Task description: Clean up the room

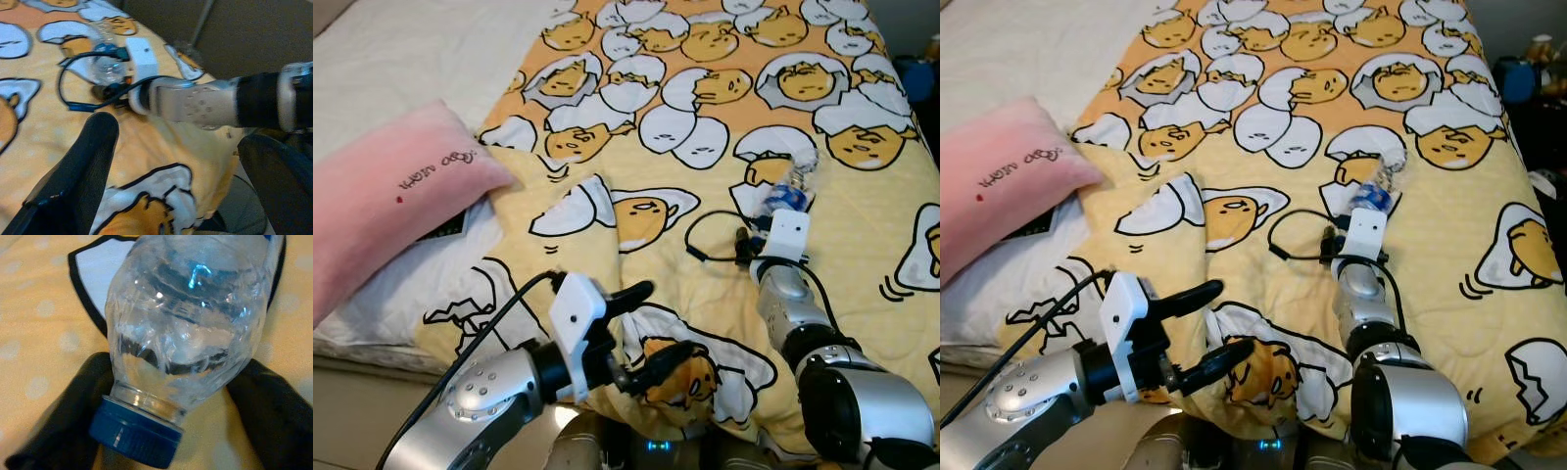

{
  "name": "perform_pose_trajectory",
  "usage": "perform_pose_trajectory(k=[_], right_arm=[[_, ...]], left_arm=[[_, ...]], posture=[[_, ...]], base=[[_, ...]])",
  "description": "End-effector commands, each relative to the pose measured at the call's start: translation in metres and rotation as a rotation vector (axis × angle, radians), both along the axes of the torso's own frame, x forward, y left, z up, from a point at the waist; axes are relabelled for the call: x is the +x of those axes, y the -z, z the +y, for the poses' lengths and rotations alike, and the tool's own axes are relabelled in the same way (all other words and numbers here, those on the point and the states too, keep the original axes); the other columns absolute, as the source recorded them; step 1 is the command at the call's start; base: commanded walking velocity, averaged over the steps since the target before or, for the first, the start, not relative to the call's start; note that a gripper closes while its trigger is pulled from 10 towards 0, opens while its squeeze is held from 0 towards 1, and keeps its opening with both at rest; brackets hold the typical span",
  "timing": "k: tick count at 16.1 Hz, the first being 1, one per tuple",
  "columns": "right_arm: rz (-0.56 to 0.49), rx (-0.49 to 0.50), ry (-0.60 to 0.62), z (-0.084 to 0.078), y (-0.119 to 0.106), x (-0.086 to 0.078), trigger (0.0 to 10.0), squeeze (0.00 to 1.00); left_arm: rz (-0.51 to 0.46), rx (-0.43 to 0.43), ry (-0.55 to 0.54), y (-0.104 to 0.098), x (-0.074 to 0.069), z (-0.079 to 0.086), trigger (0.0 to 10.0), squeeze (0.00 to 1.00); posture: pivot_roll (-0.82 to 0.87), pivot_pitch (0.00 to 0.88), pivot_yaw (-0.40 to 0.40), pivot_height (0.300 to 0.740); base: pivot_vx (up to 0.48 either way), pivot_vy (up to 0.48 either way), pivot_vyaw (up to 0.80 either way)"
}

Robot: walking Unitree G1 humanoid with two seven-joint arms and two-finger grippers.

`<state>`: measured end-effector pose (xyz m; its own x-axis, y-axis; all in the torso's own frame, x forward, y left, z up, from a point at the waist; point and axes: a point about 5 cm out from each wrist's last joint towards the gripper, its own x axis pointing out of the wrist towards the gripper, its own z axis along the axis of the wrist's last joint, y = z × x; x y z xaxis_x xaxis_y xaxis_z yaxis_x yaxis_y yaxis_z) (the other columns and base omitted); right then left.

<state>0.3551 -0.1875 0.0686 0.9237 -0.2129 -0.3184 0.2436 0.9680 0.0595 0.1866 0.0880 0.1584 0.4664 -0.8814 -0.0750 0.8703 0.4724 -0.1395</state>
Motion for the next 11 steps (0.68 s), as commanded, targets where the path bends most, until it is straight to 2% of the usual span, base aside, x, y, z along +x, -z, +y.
perform_pose_trajectory(k=[1, 5, 8, 11], right_arm=[[0.061, 0.058, 0.012, 0.0039, 0.0123, -0.0062, 0.0, 0.0], [0.04, 0.145, 0.049, 0.0029, 0.0091, -0.0039, 0.0, 0.0], [0.034, 0.145, 0.044, 0.0032, 0.007, -0.0024, 0.0, 0.0], [0.033, 0.142, 0.051, 0.0001, 0.0066, -0.0025, 0.0, 0.0]], left_arm=[[0.005, -0.008, 0.047, -0.0031, -0.0048, -0.0027, 10.0, 0.0], [0.011, -0.008, 0.052, -0.0065, 0.0017, -0.0023, 10.0, 0.0], [0.023, 0.012, 0.111, -0.003, 0.0006, -0.0047, 10.0, 0.0], [0.028, 0.01, 0.118, -0.0014, 0.0012, -0.0076, 10.0, 0.0]], posture=[[0.26, 0.236, 0.119, 0.73], [0.24, 0.23, 0.134, 0.73], [0.22, 0.225, 0.143, 0.73], [0.21, 0.219, 0.144, 0.73]], base=[[0.0, 0.0, 0.0], [0.0, 0.0, 0.0], [0.0, 0.0, 0.0], [0.0, 0.0, 0.0]])
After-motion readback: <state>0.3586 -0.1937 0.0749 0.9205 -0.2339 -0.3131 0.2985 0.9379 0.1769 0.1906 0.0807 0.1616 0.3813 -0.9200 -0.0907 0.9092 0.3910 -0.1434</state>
